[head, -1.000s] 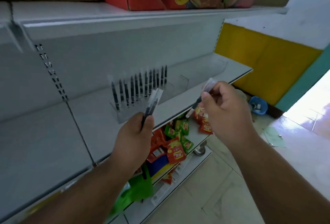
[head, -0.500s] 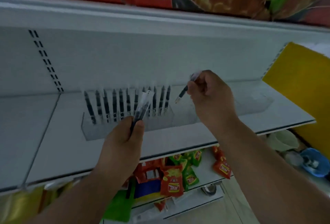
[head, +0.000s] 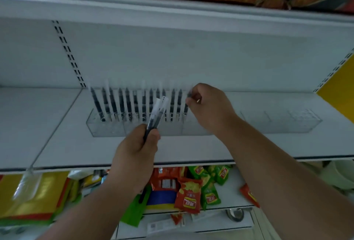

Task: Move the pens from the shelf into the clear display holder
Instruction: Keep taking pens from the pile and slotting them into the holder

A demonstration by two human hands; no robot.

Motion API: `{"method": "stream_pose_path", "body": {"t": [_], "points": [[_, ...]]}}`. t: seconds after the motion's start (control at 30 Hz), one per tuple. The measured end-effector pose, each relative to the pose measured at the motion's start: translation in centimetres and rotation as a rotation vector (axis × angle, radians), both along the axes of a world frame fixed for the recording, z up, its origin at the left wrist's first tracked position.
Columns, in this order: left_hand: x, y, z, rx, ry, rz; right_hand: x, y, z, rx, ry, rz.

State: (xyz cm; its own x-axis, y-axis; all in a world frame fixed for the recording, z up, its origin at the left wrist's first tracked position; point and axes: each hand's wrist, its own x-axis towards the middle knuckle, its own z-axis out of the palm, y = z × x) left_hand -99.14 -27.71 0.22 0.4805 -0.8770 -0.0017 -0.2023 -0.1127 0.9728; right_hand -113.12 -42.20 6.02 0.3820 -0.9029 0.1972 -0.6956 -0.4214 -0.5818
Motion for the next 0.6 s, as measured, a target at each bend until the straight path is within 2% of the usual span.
{"method": "stream_pose_path", "body": {"t": [0.13,0.2,0.27,0.33,0.4,0.5,0.6], "points": [[-0.4,-0.7,0.3,0.006,0.100,-0.030,-1.6,1.2,0.6,-0.043,-0.154,-0.037],[-0.9,-1.0,0.5,-0.002,0.128,-0.062,-2.0,2.3,1.2,0.085,-0.281,0.069],[-1.4,-1.2,0.6,-0.018,0.074,-0.112,-1.8,3.1,1.4,0.236,-0.331,0.180],[-2.0,-1.3,0.8,-0.022,-0.018,-0.165,-1.6,3.6,1.1,0.322,-0.419,0.225],[-2.6,-1.3,0.8,-0.024,-0.014,-0.179,-1.7,3.7,0.9,0.375,-0.511,0.220],[-2.9,-1.3,0.9,-0.030,0.097,-0.113,-2.3,3.6,1.1,0.368,-0.628,0.146],[-2.2,-1.1,0.6,-0.033,0.133,-0.021,-3.2,2.6,2.0,0.234,-0.719,0.012]]}}
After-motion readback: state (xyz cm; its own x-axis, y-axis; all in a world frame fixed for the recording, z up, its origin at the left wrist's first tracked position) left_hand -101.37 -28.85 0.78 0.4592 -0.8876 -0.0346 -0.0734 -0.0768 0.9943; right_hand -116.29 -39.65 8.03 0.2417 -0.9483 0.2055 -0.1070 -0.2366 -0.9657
